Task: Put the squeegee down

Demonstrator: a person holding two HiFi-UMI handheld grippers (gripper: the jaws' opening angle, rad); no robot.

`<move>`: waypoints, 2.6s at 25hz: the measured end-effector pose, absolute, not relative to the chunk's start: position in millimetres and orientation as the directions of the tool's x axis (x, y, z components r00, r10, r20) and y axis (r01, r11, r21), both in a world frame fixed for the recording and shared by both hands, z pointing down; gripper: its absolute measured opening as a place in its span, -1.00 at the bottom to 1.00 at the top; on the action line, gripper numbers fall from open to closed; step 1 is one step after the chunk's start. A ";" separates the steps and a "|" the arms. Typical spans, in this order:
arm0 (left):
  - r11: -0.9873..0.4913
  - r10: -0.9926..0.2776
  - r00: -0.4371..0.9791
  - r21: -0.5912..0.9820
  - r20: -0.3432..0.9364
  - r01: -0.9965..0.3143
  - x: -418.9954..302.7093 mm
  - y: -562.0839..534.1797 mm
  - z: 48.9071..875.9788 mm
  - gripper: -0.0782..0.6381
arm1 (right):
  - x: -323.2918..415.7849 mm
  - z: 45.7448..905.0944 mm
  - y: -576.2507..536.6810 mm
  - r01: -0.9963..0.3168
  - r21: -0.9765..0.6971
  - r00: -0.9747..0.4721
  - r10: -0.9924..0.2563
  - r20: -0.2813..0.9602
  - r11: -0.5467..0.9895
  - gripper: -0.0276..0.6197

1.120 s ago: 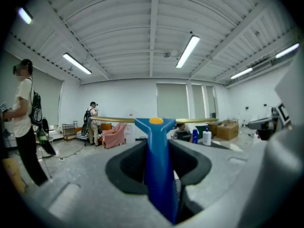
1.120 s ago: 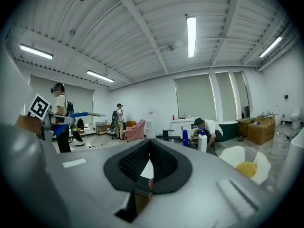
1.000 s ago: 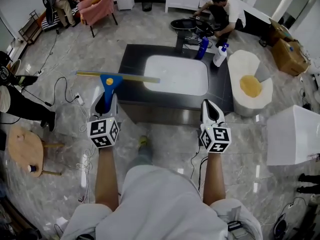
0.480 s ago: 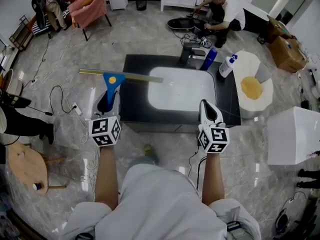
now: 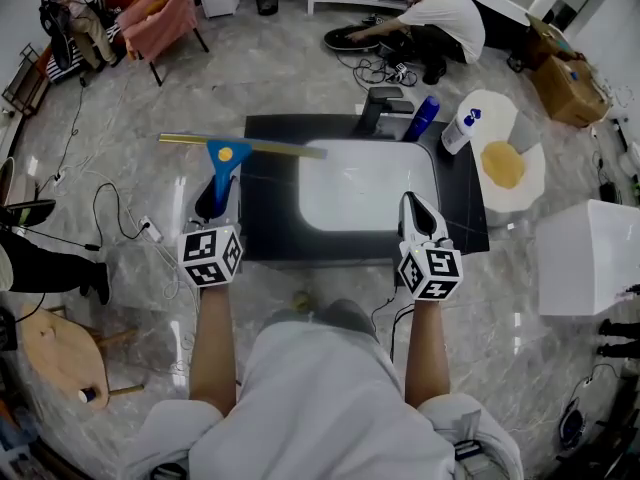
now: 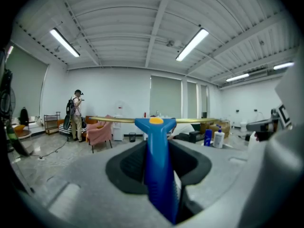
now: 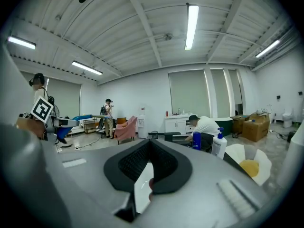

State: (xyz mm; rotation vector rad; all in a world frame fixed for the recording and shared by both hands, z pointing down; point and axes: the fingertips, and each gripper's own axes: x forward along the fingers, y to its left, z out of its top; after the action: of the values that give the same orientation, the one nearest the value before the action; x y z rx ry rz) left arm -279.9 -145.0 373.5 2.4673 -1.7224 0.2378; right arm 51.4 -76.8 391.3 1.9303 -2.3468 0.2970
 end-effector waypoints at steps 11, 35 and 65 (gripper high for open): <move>-0.340 -0.911 0.340 0.040 0.232 -0.940 -261.1 -191.7 387.4 -0.41 | 57.9 404.0 -124.4 -0.975 -0.063 -0.220 -0.950 0.220 0.211 -0.91; -0.256 -0.885 0.259 0.061 0.388 -0.965 -177.1 -335.4 463.3 -0.41 | 102.1 446.4 -253.5 -0.931 -0.067 -0.363 -0.898 0.250 0.358 -0.91; -0.153 -0.738 0.181 0.100 0.650 -0.983 -157.5 -403.2 627.2 -0.41 | 113.4 503.6 -317.3 -0.904 -0.101 -0.423 -0.843 0.333 0.414 -0.91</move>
State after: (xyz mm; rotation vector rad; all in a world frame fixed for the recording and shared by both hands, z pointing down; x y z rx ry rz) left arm -157.5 -403.2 627.2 1.9554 -1.6122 0.6327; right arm 113.4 -317.3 503.6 1.5361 -2.4402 0.3905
